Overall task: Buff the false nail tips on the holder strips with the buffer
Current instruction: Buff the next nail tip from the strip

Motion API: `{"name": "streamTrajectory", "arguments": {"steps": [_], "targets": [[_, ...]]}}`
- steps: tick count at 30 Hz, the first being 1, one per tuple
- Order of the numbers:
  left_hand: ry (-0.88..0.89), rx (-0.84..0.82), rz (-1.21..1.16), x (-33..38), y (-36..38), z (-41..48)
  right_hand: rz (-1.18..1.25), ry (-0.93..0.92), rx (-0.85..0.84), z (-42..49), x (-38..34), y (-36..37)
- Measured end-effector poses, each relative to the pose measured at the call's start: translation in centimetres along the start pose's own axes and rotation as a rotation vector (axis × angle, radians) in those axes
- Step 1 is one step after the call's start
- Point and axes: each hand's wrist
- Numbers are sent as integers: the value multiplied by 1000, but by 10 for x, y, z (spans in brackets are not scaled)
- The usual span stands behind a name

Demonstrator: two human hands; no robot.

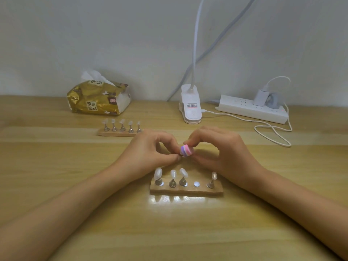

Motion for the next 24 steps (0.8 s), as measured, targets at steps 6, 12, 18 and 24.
{"name": "streamTrajectory", "arguments": {"steps": [6, 12, 18, 24], "targets": [[-4, 2, 8, 0, 0, 0, 38, 37, 20, 1, -1, -1], [-5, -7, 23, 1, 0, -1, 34, 44, 10, 2, 0, -1], [-10, -3, 21, -1, 0, 0, -3, 16, 16, 1, 1, 1], [-12, 3, 13, -4, 0, 1, -6, 37, 4, 3, 3, 1]]}}
Point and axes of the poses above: each hand's wrist, its own z-axis towards the middle knuckle, its own y-axis out of the palm, x = y × z, and after that the axes turned 3 degrees about y, right-handed
